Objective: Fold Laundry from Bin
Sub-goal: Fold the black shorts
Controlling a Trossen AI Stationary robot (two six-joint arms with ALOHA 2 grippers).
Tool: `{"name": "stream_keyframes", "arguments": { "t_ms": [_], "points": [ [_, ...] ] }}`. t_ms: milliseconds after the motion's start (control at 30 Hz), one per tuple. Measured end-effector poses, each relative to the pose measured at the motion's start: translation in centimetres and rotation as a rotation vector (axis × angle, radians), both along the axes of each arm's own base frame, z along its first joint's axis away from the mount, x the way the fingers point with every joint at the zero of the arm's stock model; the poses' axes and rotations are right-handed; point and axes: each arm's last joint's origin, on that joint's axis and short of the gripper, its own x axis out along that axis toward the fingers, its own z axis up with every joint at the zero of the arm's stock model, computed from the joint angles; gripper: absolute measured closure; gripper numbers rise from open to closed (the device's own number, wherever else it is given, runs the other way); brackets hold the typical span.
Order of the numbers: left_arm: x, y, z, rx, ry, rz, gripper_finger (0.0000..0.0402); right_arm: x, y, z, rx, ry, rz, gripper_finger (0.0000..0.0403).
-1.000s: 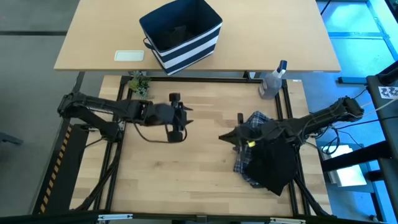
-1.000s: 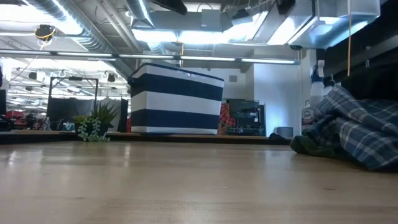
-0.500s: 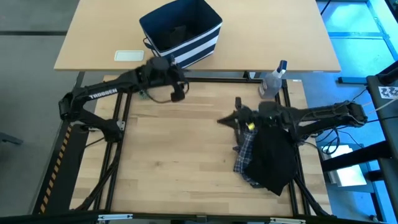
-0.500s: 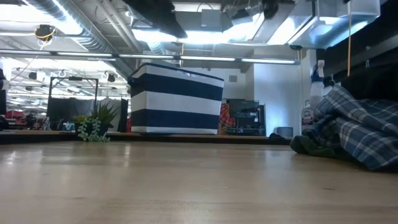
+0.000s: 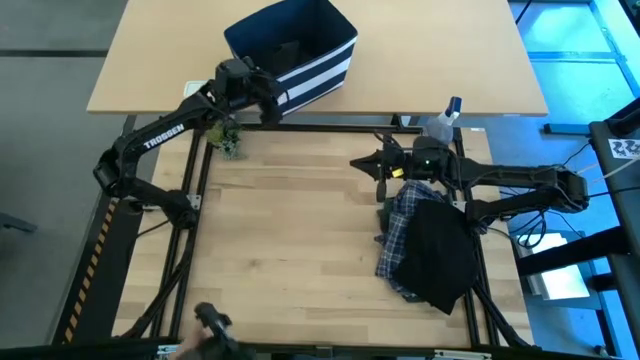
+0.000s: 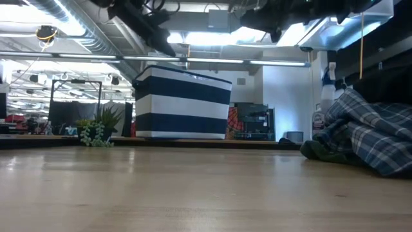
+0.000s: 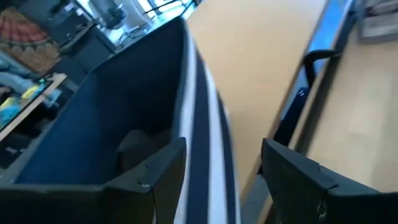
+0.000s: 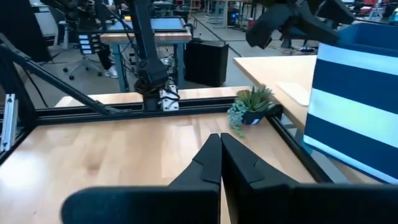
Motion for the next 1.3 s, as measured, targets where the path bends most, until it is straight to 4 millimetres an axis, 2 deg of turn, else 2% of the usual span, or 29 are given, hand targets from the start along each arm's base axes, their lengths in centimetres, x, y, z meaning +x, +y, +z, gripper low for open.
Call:
{"name": "stream_keyframes", "arguments": {
  "t_ms": [100, 267, 567, 700, 800, 967, 1100, 1300],
  "points": [
    [-1.0, 1.3, -0.2, -0.006, 0.004, 0.046, 0.0187, 0.0, -0.2, 0.0, -0.002, 0.001, -0.006, 0.0402],
    [-1.8, 3.8, -1.8, -0.052, 0.041, 0.109, 0.0168, 0.0, -0.2, 0.0, -0.031, 0.003, -0.002, 0.0402],
    [-0.5, 7.5, -2.7, -0.113, 0.106, 0.162, 0.0167, 0.0, -0.2, 0.0, -0.065, 0.008, -0.030, 0.0402],
    [0.2, 8.2, -4.3, -0.158, 0.190, 0.113, 0.0198, 0.0, -0.3, 0.0, -0.083, 0.011, -0.032, 0.0402],
    [0.9, 8.0, -5.0, -0.167, 0.255, 0.059, 0.0249, 0.0, -0.3, 0.0, -0.088, 0.012, -0.034, 0.0402],
    [1.9, 6.4, -5.9, -0.207, 0.380, -0.016, 0.0378, -0.1, -0.5, 0.1, -0.125, 0.016, -0.110, 0.0402],
    [3.6, 4.0, -6.2, -0.216, 0.459, -0.115, 0.0395, -0.1, -0.9, 0.6, -0.138, -0.018, -0.248, 0.0402],
    [7.3, -1.2, -6.7, -0.079, 0.668, -0.186, 0.0398, 0.0, -1.2, 3.5, -0.169, -0.035, -0.243, 0.0396]
  ]
}}
